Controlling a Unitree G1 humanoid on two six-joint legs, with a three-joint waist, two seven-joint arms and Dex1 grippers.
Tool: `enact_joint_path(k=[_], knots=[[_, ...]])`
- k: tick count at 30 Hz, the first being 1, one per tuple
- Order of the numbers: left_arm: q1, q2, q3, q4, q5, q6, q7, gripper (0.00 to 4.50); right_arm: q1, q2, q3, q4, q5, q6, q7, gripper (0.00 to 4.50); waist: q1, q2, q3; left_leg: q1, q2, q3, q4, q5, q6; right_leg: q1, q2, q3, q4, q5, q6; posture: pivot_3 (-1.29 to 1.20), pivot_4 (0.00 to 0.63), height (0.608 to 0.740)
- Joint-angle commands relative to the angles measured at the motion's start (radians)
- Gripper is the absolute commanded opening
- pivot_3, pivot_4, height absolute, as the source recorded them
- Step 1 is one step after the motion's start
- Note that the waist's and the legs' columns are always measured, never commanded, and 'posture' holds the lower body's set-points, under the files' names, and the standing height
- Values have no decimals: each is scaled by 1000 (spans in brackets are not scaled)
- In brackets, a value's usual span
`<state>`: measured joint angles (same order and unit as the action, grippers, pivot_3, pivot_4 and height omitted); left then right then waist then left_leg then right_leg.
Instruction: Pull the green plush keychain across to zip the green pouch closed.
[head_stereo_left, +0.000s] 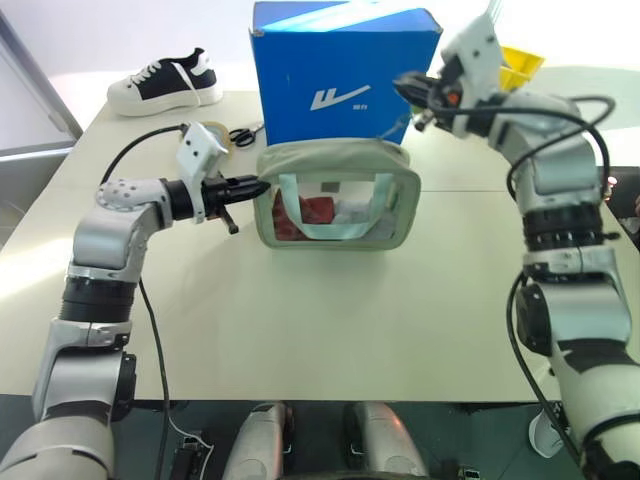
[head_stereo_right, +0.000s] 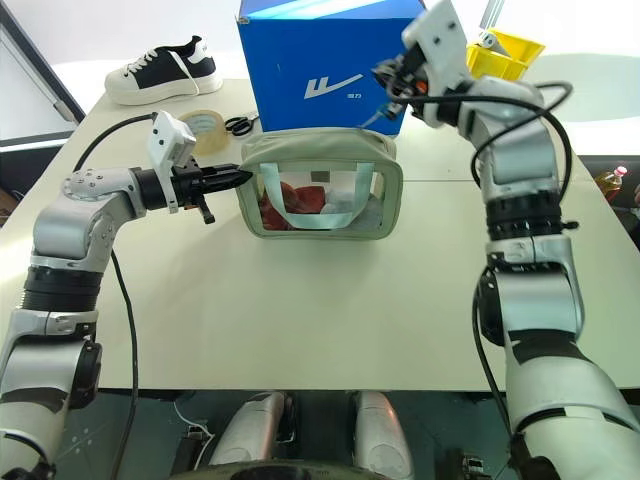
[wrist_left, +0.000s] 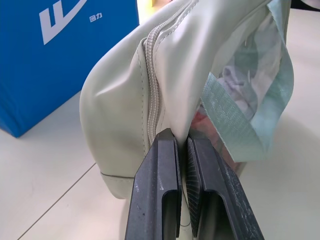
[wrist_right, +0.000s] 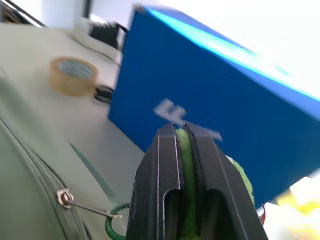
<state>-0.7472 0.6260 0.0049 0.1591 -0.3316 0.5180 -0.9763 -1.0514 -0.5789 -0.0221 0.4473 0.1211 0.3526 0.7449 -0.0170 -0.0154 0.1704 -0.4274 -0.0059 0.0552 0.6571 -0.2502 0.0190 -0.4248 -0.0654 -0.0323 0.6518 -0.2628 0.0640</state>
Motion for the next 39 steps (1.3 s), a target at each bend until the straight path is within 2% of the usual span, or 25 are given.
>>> enact_joint_path(k=[1,4,8,14,18,22,25,30,31,32,35,39], knots=[[-17,12,7,2,2,-8,-6,0,50,-52,-72,-87,-6,33,-79,25,-2,1,0,0,0,0,-1,0,0,0,0,0,0,0,0,0,150,740],[-28,12,2,13,7,-12,-11,0,112,-55,-92,-71,-14,32,-143,25,-3,1,0,0,0,0,-3,1,-1,-1,0,0,0,0,0,0,150,740],[-37,16,-2,15,6,-10,-14,0,201,4,-123,-11,-7,63,-269,25,1,0,0,1,0,1,-3,2,-1,0,0,0,0,0,0,0,150,740],[-32,29,2,8,7,-8,-15,0,374,121,-50,43,-40,78,-342,25,1,0,0,1,0,1,-3,2,0,0,1,0,0,0,0,0,150,740],[-19,35,7,-7,5,-4,-10,0,395,196,-49,11,-18,104,-376,25,-3,0,-1,2,0,2,-2,3,0,0,1,0,2,0,0,0,150,740],[-15,38,6,-13,4,0,-2,0,384,221,-54,-28,-2,102,-366,25,-4,0,-1,3,0,2,-2,4,0,1,3,0,3,0,0,0,150,740],[-12,41,5,-16,2,3,3,0,361,213,-103,-72,56,115,-329,970,-2,0,-1,3,0,2,-2,4,0,1,3,0,3,0,0,0,150,740],[-14,45,2,-11,2,5,2,0,310,114,-125,-120,90,165,-252,3545,2,0,-1,2,0,2,-2,4,0,0,3,0,3,0,0,0,150,740],[-16,45,3,-11,0,7,0,0,297,77,-126,-129,104,186,-209,4097,3,0,0,2,0,2,-2,4,0,1,3,0,3,0,0,0,150,740],[-20,47,6,-8,-4,10,-3,0,282,35,-131,-139,129,215,-151,4453,5,0,0,2,0,2,-2,4,0,0,3,0,3,0,0,0,150,740],[-27,59,17,-2,-25,22,-29,1063,247,-111,-145,-152,195,244,48,4500,6,0,0,2,0,2,-1,4,1,1,3,0,3,0,0,0,150,740],[-32,91,50,-10,-72,74,-61,3109,253,-293,-133,-215,326,365,340,4500,6,0,0,2,1,2,-1,4,1,1,4,0,2,0,0,0,150,740]])
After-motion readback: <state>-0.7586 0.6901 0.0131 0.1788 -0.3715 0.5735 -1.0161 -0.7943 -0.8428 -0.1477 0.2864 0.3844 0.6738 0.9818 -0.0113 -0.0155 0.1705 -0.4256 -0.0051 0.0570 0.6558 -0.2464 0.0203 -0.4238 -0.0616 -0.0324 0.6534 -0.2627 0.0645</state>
